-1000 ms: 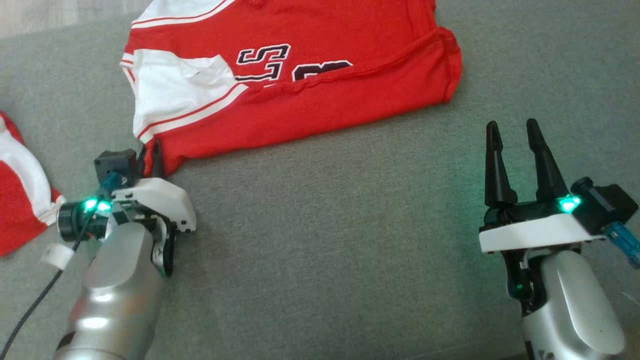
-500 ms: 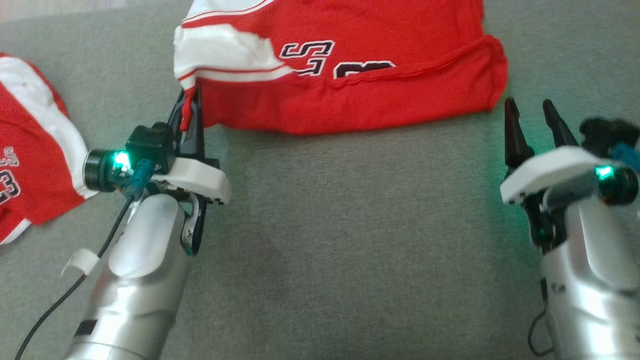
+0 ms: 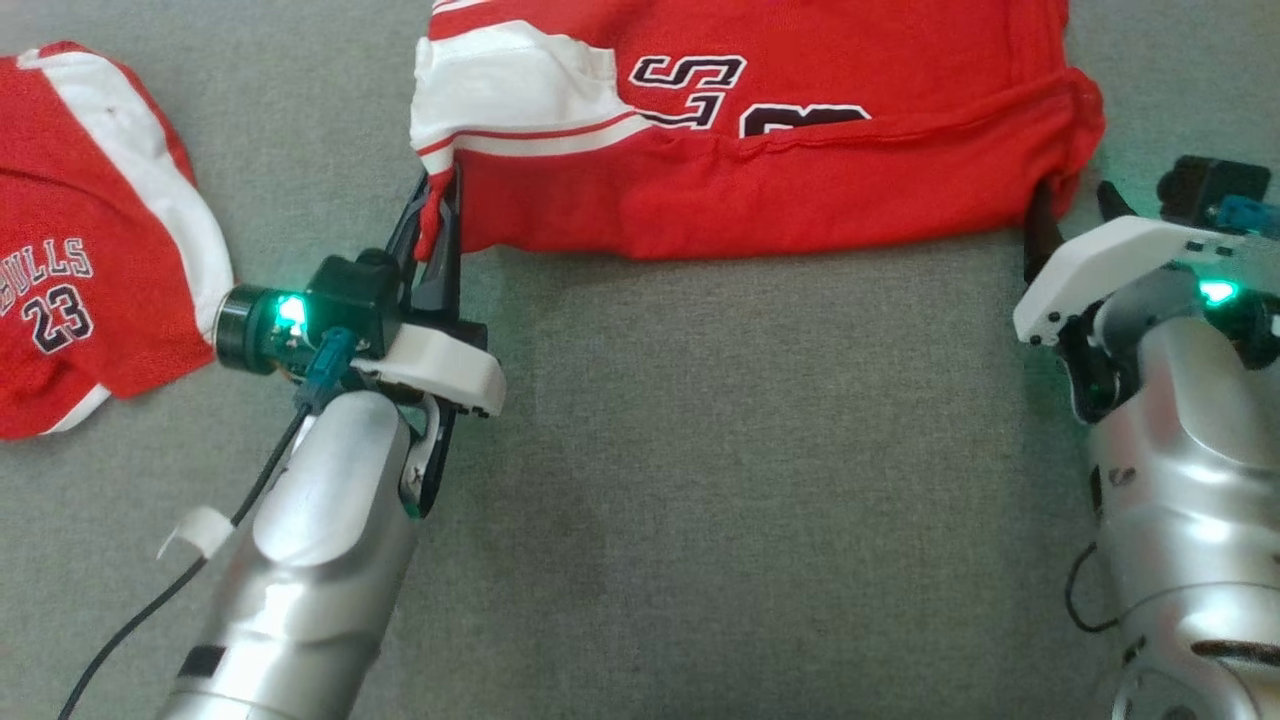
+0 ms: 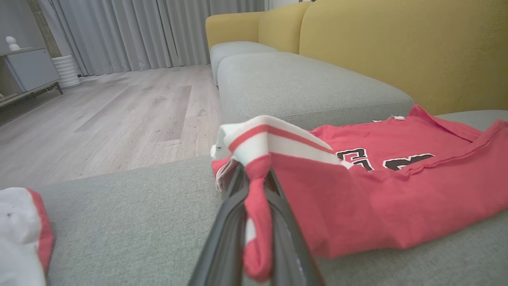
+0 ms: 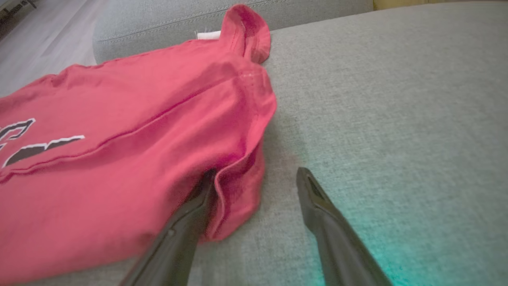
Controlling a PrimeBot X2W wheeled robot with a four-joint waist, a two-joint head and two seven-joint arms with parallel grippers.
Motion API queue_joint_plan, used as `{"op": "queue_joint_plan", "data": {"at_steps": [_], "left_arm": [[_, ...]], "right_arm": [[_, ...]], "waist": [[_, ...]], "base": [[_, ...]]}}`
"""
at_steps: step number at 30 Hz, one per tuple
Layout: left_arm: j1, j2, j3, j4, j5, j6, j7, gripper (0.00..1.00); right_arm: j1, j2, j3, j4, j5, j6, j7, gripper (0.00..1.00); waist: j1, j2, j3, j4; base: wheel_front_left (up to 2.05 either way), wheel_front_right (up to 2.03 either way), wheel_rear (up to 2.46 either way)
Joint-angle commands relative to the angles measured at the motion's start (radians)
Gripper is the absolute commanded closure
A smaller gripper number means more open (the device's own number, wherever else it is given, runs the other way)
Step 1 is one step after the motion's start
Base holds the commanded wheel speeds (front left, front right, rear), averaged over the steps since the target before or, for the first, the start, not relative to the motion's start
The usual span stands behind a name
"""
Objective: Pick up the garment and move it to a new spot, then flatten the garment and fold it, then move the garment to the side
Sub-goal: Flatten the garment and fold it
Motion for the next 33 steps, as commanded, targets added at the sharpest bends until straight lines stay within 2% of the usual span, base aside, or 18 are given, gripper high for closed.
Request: {"op": "queue_joint_plan", "data": {"at_steps": [1,3,13,20,24,30,33], "left_arm": [[-0.009,0.017,0.025,-0.026,0.012,-0.002,-0.009,1.00],[-0.008,0.016,0.024,-0.016,0.011,-0.002,-0.009,1.00],[0.010,0.025,0.017,0.070,0.001,-0.007,-0.008,1.00],[0.072,0.044,-0.002,0.144,-0.015,-0.034,0.042,1.00],[0.123,0.054,-0.018,0.157,-0.026,-0.054,0.092,1.00],[0.209,0.080,-0.038,0.116,-0.040,-0.075,0.157,1.00],[0.269,0.098,-0.049,0.049,-0.053,-0.085,0.209,1.00]], "right_arm": [[-0.021,0.008,0.022,0.021,-0.033,-0.001,-0.014,0.05],[-0.028,0.003,0.035,0.054,-0.065,-0.001,-0.020,1.00],[-0.045,-0.085,0.099,0.135,-0.136,-0.001,-0.069,1.00],[-0.014,-0.147,0.180,0.161,-0.071,-0.001,-0.055,1.00],[0.037,-0.174,0.227,0.159,-0.002,-0.001,0.008,1.00],[0.156,-0.208,0.287,0.072,0.104,-0.001,0.114,1.00],[0.269,-0.237,0.308,-0.044,0.161,-0.001,0.175,1.00]], "waist": [[-0.0001,0.0000,-0.004,0.006],[-0.0001,0.0000,-0.009,0.008],[-0.0001,0.0000,-0.073,-0.008],[-0.0001,0.0000,-0.176,-0.026],[-0.0001,0.0000,-0.233,-0.032],[-0.0001,0.0000,-0.302,-0.038],[-0.0001,0.0000,-0.326,-0.042]], "base": [[0.00,0.00,0.00],[0.00,0.00,0.00],[0.00,0.00,0.00],[0.00,0.00,0.00],[0.00,0.00,0.00],[0.00,0.00,0.00],[0.00,0.00,0.00]]}}
